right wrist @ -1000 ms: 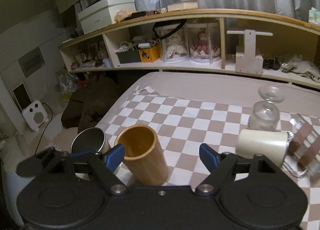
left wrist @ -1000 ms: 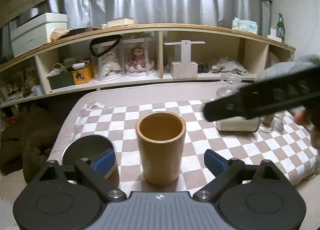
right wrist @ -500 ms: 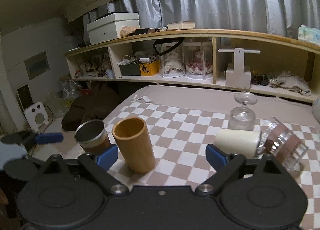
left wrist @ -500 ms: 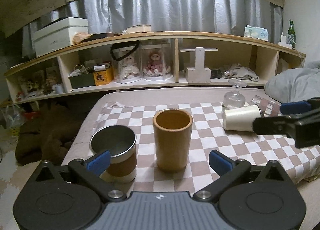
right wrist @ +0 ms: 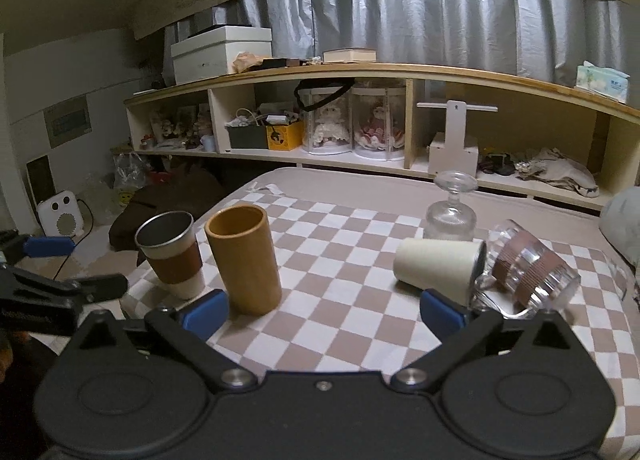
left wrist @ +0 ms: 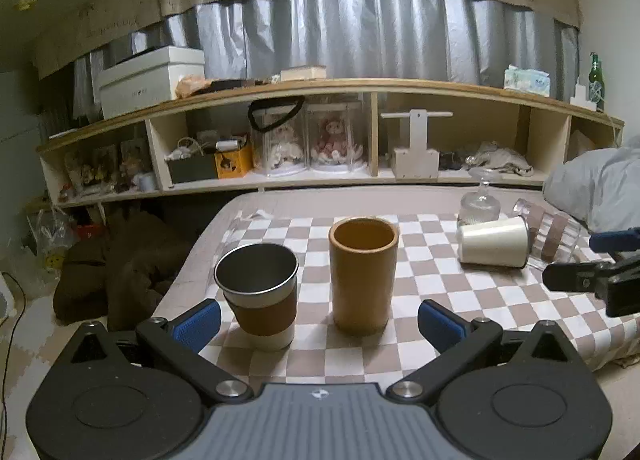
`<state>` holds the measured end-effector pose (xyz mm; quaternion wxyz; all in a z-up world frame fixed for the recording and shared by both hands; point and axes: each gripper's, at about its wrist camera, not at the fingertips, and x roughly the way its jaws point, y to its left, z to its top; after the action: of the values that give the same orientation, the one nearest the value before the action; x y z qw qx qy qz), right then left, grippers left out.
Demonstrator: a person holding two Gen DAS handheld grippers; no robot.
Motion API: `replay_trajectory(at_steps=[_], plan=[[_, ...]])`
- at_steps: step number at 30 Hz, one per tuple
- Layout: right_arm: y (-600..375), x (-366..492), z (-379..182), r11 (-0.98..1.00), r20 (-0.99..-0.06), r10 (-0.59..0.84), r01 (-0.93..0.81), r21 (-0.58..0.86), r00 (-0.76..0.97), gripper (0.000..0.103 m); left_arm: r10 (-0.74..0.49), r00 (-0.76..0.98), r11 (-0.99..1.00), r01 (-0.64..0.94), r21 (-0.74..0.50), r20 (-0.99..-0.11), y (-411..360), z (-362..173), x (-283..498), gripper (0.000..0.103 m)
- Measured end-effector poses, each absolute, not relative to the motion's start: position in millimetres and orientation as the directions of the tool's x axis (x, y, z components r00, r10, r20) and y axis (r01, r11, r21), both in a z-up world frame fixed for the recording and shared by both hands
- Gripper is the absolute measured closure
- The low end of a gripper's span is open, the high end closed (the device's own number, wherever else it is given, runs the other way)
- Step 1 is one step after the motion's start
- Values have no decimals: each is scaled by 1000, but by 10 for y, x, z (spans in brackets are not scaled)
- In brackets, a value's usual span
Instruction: Flip cup upright
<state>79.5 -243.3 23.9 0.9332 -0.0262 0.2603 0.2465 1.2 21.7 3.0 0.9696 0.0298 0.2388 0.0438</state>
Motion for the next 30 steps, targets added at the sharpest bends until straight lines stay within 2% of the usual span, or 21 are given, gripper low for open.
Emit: replay_trajectory(at_steps=[30], plan=[[-2506, 695, 172, 893, -484, 410, -449, 39, 773, 0, 87, 878, 996, -63, 67, -470, 176, -47, -9, 0]])
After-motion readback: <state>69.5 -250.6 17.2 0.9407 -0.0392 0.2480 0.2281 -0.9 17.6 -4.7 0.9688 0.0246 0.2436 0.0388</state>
